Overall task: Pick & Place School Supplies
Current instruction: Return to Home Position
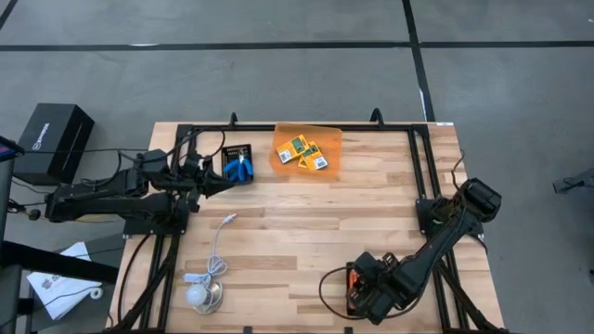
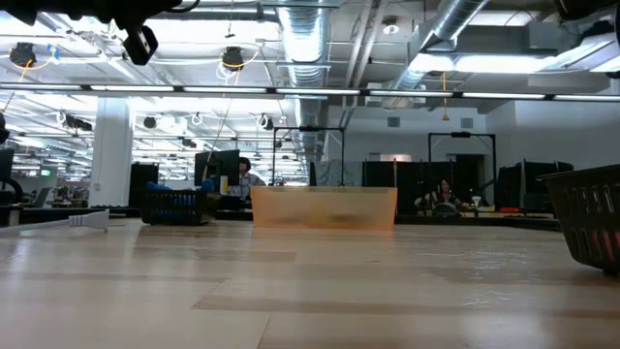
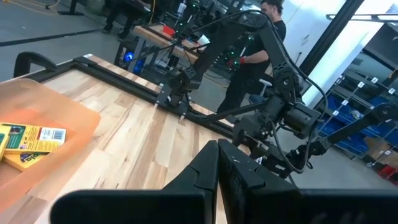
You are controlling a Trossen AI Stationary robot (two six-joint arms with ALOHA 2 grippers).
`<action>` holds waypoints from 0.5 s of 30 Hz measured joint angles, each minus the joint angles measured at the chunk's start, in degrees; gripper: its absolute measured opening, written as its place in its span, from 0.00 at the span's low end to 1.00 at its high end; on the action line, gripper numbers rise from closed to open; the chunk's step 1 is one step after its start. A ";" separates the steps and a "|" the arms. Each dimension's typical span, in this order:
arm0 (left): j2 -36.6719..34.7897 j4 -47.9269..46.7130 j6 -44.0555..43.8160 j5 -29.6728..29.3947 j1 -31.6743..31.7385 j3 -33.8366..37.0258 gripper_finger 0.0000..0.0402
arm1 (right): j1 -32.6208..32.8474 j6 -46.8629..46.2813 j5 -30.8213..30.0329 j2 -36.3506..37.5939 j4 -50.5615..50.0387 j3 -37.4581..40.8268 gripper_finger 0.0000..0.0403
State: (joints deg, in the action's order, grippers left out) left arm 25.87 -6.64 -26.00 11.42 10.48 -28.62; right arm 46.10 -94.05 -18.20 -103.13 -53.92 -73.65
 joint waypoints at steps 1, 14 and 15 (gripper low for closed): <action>0.00 0.04 0.00 0.00 0.00 0.00 0.01 | -0.18 -0.01 0.03 0.00 -0.01 0.00 0.57; 0.00 0.40 -0.41 -6.49 -0.04 0.00 0.01 | -5.28 4.21 1.08 5.33 -1.66 0.00 0.60; 0.00 0.43 -0.33 -7.11 -0.04 0.00 0.01 | -6.32 4.96 2.15 6.54 -1.81 0.00 0.61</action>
State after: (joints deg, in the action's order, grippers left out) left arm 25.87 -6.21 -26.33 4.31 10.44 -28.62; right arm 39.77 -89.09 -16.04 -96.59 -55.73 -73.65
